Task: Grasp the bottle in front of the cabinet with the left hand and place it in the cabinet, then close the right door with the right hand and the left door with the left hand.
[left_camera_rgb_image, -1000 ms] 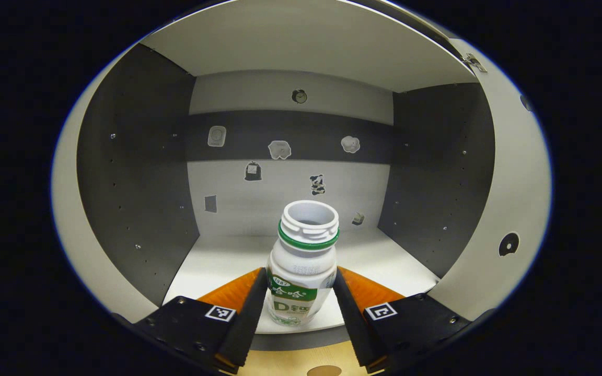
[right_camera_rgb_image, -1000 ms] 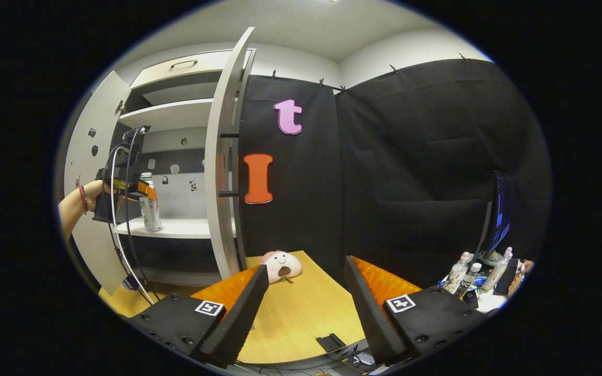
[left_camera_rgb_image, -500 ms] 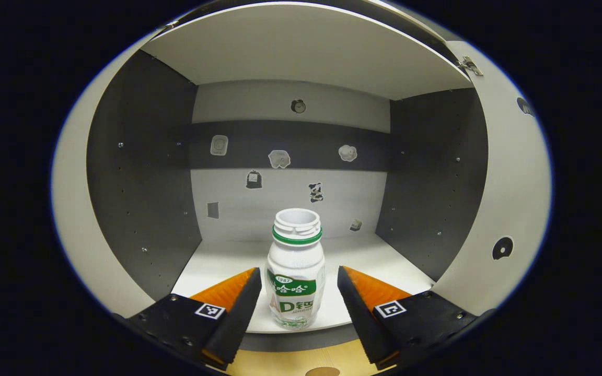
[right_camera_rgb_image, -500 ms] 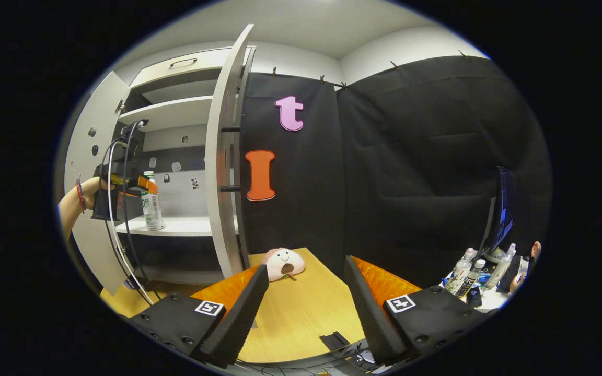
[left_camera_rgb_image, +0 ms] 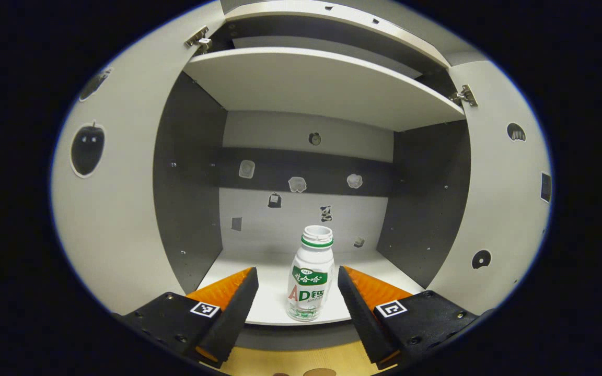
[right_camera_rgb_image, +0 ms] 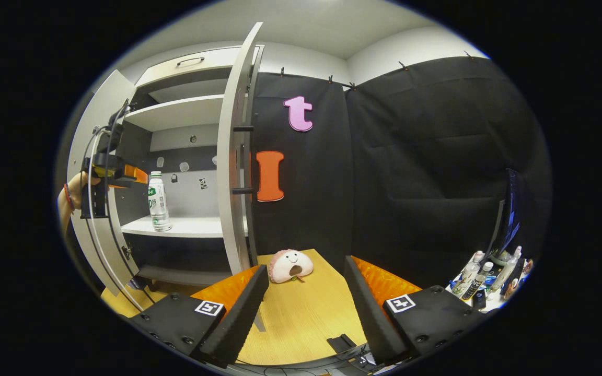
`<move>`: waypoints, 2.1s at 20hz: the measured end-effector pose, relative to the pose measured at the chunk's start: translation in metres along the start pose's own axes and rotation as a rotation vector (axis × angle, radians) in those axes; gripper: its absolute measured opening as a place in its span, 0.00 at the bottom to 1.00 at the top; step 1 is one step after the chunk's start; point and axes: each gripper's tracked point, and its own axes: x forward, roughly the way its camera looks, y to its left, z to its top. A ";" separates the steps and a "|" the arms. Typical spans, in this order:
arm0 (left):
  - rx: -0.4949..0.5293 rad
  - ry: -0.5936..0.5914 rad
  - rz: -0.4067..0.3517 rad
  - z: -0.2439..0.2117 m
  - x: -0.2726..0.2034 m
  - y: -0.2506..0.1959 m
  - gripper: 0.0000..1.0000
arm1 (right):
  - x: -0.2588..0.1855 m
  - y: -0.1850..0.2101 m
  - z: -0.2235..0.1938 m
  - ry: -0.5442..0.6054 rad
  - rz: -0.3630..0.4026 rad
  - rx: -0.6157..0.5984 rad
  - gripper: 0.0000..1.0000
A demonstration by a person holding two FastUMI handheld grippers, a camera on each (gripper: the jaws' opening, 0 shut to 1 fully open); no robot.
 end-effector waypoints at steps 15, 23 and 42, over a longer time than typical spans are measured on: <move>-0.043 -0.194 0.020 0.041 -0.199 0.038 0.93 | 0.063 0.015 0.013 -0.035 0.086 -0.064 0.97; -0.003 -0.194 0.094 0.016 -0.277 0.089 0.93 | 0.114 0.014 0.005 -0.028 0.112 -0.053 0.97; -0.078 -0.205 0.174 0.008 -0.317 0.151 0.93 | 0.108 0.061 0.015 -0.070 0.130 -0.030 0.94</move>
